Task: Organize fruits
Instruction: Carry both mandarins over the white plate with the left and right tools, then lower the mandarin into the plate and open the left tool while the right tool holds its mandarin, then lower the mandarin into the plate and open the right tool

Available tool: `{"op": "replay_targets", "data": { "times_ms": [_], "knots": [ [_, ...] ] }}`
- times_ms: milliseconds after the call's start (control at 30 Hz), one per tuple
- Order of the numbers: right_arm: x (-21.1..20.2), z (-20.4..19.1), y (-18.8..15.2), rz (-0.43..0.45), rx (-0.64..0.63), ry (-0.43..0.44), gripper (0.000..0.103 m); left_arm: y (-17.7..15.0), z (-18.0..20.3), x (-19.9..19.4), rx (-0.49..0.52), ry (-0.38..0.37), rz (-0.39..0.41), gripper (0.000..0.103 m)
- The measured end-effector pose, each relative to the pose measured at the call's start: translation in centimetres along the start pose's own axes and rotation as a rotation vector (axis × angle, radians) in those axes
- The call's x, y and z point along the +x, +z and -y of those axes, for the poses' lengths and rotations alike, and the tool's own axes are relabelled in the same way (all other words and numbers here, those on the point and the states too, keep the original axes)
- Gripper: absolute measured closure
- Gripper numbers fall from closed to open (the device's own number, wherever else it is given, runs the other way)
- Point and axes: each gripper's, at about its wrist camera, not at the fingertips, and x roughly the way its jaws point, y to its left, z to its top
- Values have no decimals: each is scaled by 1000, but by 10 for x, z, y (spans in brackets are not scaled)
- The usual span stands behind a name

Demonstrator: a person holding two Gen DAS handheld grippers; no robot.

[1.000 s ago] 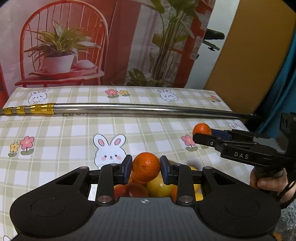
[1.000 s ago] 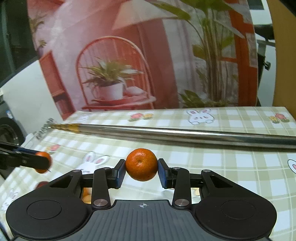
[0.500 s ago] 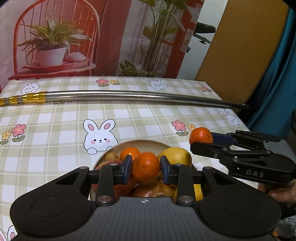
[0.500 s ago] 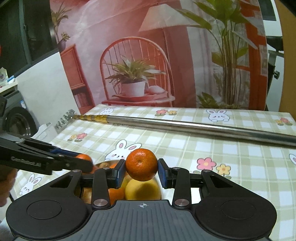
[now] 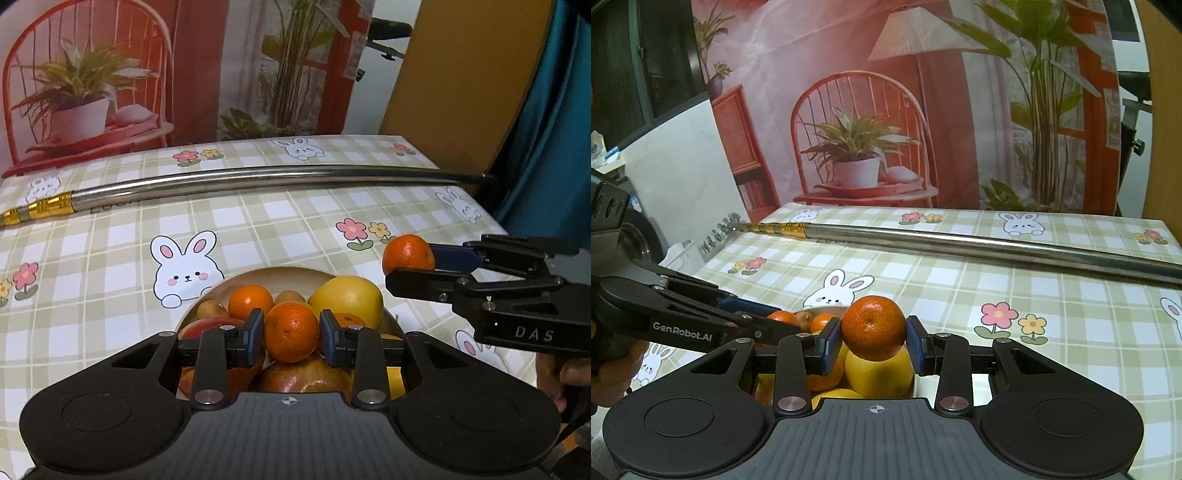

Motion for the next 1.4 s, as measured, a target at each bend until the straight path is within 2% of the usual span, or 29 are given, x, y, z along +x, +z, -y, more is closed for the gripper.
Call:
{"op": "replay_targets", "data": {
  "times_ms": [400, 567, 633, 667, 800, 1133, 1200, 1400],
  "knots": [
    [2, 0, -4, -10, 0, 4, 69, -1, -10, -6, -81, -37, 21, 62],
    [2, -3, -4, -21, -6, 4, 69, -6, -14, -16, -124, -14, 50, 62],
    [1, -5, -5, -23, -6, 6, 69, -7, -15, -24, -144, 8, 54, 58],
    [1, -6, -6, -24, -6, 6, 69, -7, -13, -28, -142, 33, 59, 53],
    [-2, -11, -8, -28, 6, 11, 69, -14, -1, -52, -121, 116, 144, 38],
    [-6, -33, -18, -70, -17, 43, 69, -33, -12, -79, -244, 188, 169, 27],
    [-8, -38, -21, -71, -32, 47, 69, -38, -17, -85, -285, 182, 189, 22],
    [-6, -48, -26, -95, -49, 42, 68, -46, -19, -85, -317, 178, 188, 19]
  ]
}}
